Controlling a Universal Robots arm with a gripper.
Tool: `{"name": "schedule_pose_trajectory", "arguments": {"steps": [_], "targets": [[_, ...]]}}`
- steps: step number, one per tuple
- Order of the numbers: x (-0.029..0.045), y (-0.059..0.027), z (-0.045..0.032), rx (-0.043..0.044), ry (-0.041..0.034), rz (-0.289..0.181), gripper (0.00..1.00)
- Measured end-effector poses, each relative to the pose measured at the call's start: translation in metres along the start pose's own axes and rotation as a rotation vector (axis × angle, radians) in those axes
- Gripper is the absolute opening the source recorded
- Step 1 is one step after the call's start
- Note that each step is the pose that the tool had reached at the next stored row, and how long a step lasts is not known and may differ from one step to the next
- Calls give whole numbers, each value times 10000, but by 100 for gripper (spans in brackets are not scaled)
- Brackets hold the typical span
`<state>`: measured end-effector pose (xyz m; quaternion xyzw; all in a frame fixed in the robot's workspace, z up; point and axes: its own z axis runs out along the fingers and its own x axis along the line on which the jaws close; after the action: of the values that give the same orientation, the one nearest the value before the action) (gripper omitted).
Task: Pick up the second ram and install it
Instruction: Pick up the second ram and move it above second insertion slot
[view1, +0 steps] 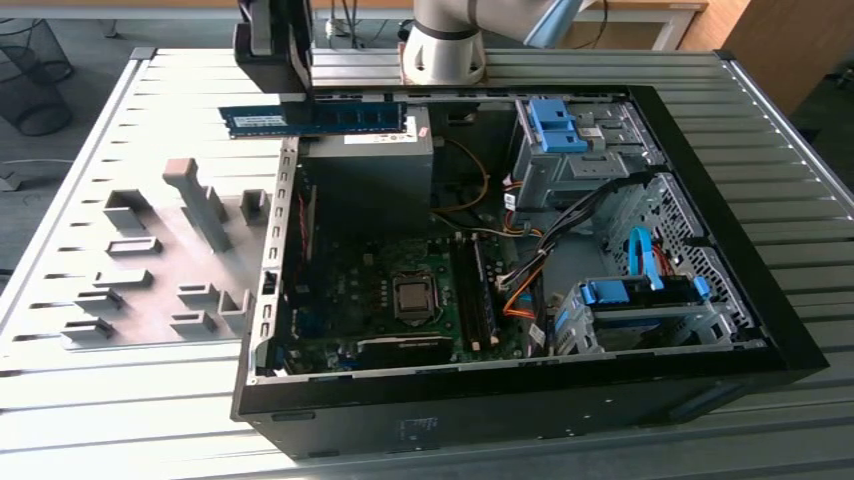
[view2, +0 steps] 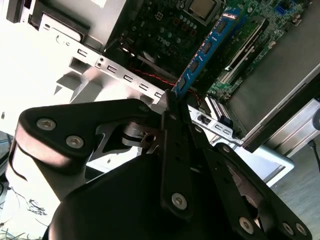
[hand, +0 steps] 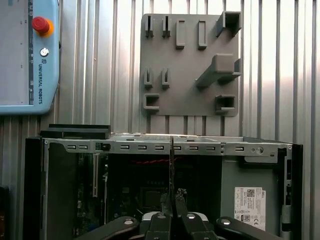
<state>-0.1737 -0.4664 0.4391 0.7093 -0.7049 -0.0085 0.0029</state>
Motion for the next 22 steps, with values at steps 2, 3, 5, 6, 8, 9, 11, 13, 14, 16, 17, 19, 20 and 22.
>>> {"name": "schedule_pose_trajectory", "arguments": {"steps": [2,3,5,6,8,9,11,13,14,16,17,19,20,22], "targets": [[0,-21,1,0,-1,0,14],[0,-32,1,0,-1,0,14],[0,-53,1,0,0,0,14],[1,-64,1,0,-1,0,14],[0,-85,1,0,0,0,14],[1,-96,1,0,0,0,14],[1,-124,2,0,0,0,14],[1,-145,2,0,-1,0,14],[1,-156,2,0,0,0,14],[1,-177,2,-1,0,0,14],[1,-188,3,0,0,0,14],[1,-209,3,0,0,0,14],[2,-220,3,0,-1,0,14],[2,-221,3,-1,0,0,14]]}}
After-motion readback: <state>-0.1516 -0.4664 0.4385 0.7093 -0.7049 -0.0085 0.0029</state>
